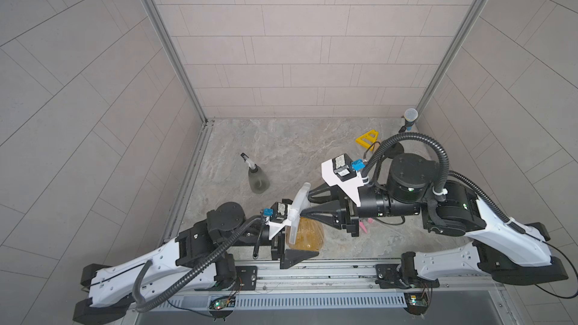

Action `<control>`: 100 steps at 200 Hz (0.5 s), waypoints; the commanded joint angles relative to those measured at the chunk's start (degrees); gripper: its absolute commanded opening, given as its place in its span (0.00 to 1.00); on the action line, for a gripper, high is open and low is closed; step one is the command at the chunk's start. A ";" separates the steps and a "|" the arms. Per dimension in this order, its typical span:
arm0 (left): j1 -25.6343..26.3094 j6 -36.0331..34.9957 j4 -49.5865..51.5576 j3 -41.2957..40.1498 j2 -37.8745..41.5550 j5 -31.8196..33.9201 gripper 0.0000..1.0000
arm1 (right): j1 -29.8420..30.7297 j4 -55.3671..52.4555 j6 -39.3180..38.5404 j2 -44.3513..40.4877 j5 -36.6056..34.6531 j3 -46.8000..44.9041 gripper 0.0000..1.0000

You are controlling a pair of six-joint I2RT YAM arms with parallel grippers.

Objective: Attach spray nozzles to spray bottles
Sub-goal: Screw the spray nozzle on the spray bottle.

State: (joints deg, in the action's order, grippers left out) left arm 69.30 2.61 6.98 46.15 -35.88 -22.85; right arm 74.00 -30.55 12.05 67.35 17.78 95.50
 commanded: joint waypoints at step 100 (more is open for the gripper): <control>-0.13 -4.80 0.84 7.33 -4.15 22.46 0.00 | 15.61 10.81 10.15 -0.05 -41.70 -15.30 0.21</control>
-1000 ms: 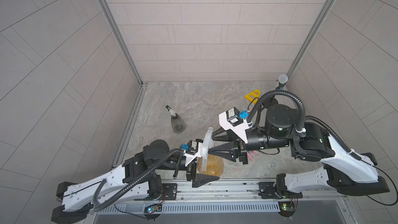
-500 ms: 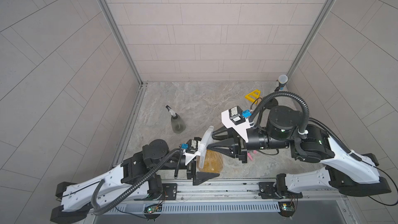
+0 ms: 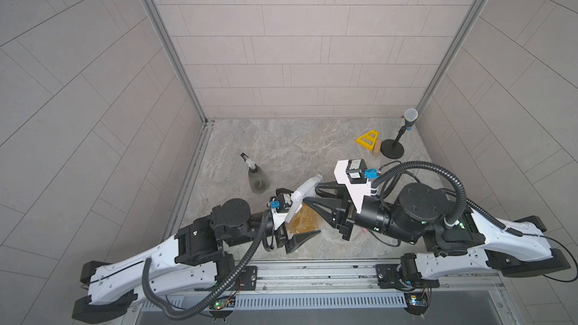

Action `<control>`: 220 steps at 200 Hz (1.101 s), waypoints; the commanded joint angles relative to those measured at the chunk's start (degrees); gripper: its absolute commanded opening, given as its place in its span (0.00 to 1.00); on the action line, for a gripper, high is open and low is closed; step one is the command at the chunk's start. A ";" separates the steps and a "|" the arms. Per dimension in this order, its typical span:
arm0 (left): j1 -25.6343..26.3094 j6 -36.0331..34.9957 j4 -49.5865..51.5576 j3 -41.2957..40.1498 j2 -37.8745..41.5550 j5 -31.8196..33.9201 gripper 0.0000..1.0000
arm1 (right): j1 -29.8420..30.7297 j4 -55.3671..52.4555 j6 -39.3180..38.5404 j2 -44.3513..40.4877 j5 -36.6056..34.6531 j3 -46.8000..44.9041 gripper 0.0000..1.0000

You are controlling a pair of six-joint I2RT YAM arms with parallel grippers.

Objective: Attach spray nozzles to spray bottles
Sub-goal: Screw the spray nozzle on the spray bottle.

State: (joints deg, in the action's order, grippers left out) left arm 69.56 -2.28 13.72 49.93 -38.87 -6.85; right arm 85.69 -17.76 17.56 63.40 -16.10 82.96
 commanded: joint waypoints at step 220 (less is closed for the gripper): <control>-0.39 3.79 -2.40 1.80 4.26 -12.81 0.00 | -21.61 -6.57 -5.26 1.46 56.36 9.05 0.71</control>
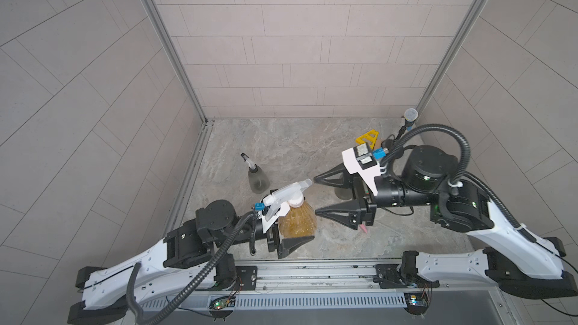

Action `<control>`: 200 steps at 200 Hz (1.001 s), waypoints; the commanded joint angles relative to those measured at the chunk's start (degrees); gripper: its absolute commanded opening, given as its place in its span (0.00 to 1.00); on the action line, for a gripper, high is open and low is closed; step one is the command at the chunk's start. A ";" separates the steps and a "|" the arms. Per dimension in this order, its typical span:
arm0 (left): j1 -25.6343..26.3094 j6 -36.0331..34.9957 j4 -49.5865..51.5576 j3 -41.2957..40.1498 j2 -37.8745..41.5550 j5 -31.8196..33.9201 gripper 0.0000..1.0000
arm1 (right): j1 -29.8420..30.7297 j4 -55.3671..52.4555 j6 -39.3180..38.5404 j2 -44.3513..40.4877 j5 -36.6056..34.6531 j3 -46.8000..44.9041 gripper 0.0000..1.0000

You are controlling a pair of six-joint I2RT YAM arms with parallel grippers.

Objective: Attach spray nozzles to spray bottles
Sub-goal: Screw the spray nozzle on the spray bottle.

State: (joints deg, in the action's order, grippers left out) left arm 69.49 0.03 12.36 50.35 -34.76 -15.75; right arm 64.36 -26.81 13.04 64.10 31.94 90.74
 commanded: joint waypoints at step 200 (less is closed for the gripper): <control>-0.32 1.64 0.03 1.52 -1.20 -3.20 0.00 | 1.11 5.72 0.32 3.44 4.45 1.90 0.41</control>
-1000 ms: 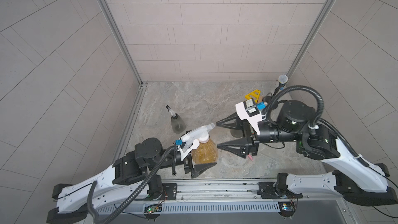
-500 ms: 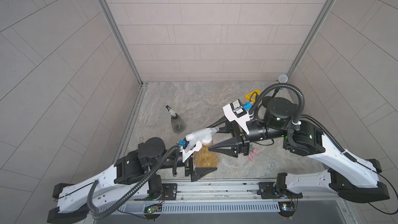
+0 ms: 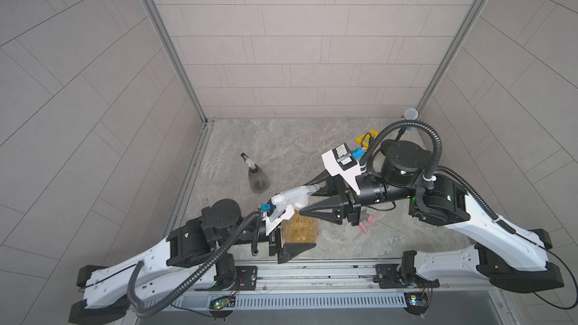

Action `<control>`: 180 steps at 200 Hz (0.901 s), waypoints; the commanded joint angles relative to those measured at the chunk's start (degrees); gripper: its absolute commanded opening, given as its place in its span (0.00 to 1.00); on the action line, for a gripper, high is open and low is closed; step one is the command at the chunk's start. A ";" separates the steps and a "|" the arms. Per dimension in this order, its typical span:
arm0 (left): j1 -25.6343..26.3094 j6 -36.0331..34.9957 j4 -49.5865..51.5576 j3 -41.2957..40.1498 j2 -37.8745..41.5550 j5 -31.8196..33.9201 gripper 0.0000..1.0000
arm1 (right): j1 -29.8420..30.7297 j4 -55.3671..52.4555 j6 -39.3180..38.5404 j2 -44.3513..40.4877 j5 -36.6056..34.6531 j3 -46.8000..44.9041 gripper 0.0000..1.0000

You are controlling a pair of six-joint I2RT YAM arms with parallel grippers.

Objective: Attach spray nozzles to spray bottles
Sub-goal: Screw the spray nozzle on the spray bottle.

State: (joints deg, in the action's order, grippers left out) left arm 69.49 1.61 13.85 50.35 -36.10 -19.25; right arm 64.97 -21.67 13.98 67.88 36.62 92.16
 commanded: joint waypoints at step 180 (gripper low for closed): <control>-0.33 -3.74 -2.33 6.03 -2.66 15.97 0.00 | 17.21 8.79 2.76 -5.83 -38.34 -16.49 0.25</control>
State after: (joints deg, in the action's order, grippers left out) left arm 69.58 -2.13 17.37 53.15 -38.33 -9.96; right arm 77.21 -9.41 14.15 60.34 9.08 78.24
